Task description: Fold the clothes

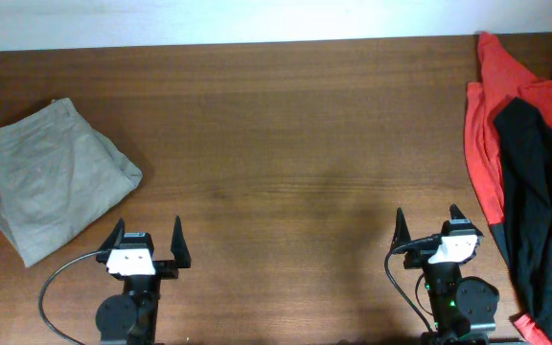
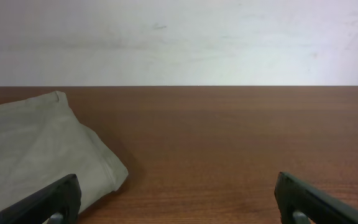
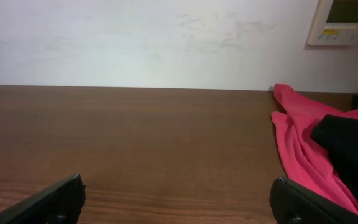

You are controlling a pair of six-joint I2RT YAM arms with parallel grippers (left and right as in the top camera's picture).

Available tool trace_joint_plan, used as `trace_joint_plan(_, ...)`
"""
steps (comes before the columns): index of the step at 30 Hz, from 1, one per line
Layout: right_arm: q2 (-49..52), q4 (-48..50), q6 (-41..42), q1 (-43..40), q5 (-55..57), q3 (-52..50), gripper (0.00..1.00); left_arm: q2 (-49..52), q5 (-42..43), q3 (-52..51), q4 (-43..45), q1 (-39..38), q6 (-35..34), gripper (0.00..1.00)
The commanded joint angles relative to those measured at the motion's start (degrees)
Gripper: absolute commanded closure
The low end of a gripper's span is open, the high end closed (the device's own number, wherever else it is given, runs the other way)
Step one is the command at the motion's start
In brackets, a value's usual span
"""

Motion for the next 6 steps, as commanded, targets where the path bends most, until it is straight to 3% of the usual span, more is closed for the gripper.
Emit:
trace_joint_plan(1, -0.22, -0.28, -0.33, -0.42, -0.50, -0.26, 0.01, -0.52, -0.59, -0.42, -0.02, 0.28, 0.70, 0.01)
trace_joint_plan(6, -0.22, -0.28, -0.33, -0.42, -0.50, -0.26, 0.01, -0.52, -0.59, -0.42, -0.02, 0.28, 0.70, 0.01)
